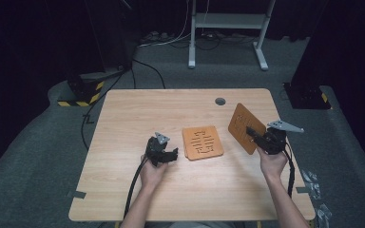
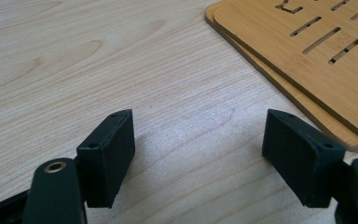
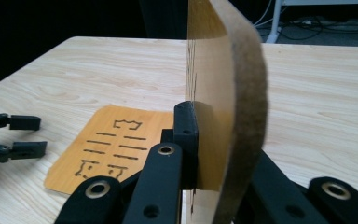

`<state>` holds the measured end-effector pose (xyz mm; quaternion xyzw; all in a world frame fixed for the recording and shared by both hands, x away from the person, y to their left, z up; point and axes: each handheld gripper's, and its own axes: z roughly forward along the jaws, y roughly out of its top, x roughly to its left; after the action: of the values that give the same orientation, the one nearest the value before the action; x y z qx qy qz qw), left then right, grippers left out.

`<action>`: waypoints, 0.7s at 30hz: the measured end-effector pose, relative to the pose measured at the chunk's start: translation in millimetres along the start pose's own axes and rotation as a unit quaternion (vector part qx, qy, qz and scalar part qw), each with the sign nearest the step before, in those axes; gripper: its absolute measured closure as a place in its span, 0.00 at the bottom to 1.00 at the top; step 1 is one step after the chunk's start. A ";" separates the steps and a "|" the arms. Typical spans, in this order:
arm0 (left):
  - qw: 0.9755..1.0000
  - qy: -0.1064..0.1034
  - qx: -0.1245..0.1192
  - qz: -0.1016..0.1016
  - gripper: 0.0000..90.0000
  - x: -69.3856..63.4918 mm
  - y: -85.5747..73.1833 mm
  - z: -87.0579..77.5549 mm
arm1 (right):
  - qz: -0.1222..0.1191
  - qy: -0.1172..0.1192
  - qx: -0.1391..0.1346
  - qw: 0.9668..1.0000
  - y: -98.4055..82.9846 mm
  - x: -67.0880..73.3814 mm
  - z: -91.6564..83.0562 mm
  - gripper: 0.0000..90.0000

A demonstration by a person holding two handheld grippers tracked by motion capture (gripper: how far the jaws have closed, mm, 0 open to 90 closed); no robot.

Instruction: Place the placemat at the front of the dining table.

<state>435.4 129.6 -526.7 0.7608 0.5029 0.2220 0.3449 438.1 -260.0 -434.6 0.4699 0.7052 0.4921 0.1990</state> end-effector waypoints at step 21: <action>1.000 0.000 0.000 0.000 0.28 0.0 0.0 0.0 | 0.014 -0.051 0.013 0.999 -13.3 -26.3 -3.7 0.96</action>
<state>435.4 129.6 -526.7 0.7609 0.5028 0.2223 0.3448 441.7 -285.5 -449.5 0.5068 0.6936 0.4616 0.2215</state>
